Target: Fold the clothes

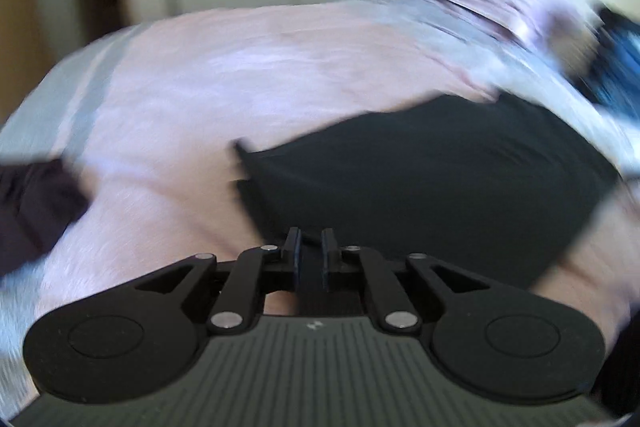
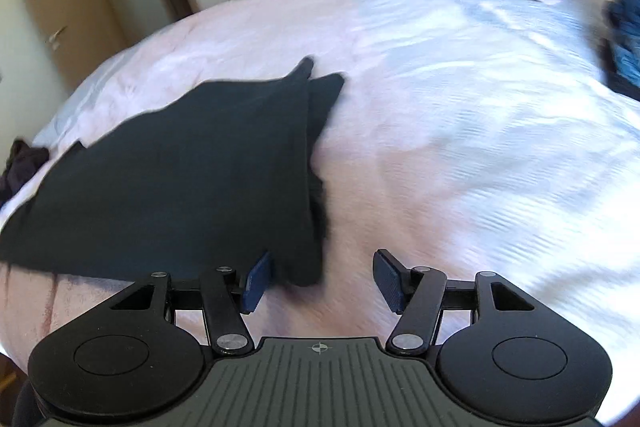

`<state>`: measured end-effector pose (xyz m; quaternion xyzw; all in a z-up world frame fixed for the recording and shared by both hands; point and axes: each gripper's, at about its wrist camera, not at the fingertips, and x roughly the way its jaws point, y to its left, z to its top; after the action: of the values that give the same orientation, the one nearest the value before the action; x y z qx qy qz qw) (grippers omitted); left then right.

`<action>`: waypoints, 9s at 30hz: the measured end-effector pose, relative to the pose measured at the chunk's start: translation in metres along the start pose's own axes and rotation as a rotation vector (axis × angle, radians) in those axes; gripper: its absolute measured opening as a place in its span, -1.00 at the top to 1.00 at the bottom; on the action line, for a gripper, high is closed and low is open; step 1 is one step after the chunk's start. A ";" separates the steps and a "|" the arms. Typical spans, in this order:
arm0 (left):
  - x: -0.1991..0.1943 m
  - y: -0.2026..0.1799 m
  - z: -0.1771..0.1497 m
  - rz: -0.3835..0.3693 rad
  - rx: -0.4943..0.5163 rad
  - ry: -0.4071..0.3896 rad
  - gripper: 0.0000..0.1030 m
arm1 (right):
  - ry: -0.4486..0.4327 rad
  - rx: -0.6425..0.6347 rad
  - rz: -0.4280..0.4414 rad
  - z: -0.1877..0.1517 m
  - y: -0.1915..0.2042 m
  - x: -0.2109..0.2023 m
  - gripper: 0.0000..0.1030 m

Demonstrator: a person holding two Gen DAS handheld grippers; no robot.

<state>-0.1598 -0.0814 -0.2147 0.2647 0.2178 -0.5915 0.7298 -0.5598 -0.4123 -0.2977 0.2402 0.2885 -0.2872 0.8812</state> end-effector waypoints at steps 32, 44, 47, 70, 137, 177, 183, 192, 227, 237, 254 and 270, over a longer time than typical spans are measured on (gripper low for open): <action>0.035 -0.102 -0.085 0.275 0.910 0.034 0.40 | 0.006 -1.278 -0.407 -0.090 0.065 0.014 0.64; 0.061 -0.098 -0.092 0.354 1.100 0.057 0.83 | -0.075 -1.461 -0.267 -0.112 0.124 0.044 0.25; 0.053 -0.095 -0.081 0.328 1.081 0.057 0.88 | -0.049 -1.469 -0.265 -0.104 0.115 0.055 0.87; -0.079 -0.168 -0.111 -0.068 1.148 -0.070 0.48 | 0.006 -1.316 -0.490 -0.138 0.067 -0.070 -0.20; 0.219 -0.298 0.176 -0.149 1.108 -0.184 0.22 | -0.261 0.384 0.210 -0.072 -0.096 -0.045 0.93; 0.330 -0.206 0.234 -0.463 0.207 0.149 0.92 | -0.304 0.559 0.120 -0.057 -0.154 -0.038 0.93; 0.319 -0.200 0.233 -0.407 0.201 0.112 0.70 | -0.310 0.549 0.118 -0.059 -0.153 -0.039 0.92; 0.236 -0.146 0.226 -0.254 0.254 0.022 0.42 | -0.325 0.568 -0.060 -0.060 -0.147 -0.072 0.50; 0.182 -0.208 0.062 0.072 1.477 -0.368 0.75 | -0.009 -1.067 -0.303 -0.082 0.104 -0.012 0.64; 0.025 -0.250 -0.035 -0.050 1.359 -0.100 0.75 | -0.016 -1.183 -0.225 -0.118 0.075 -0.049 0.64; -0.015 -0.159 0.023 -0.265 0.561 0.043 0.25 | -0.046 -0.573 -0.262 -0.117 -0.022 -0.107 0.15; 0.154 -0.104 0.097 -0.311 -0.055 0.225 -0.27 | -0.061 -0.100 0.059 0.020 -0.057 -0.020 -0.17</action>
<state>-0.2297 -0.2759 -0.2508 0.2722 0.3525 -0.6576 0.6077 -0.6022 -0.4573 -0.2854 0.1953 0.2683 -0.2533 0.9087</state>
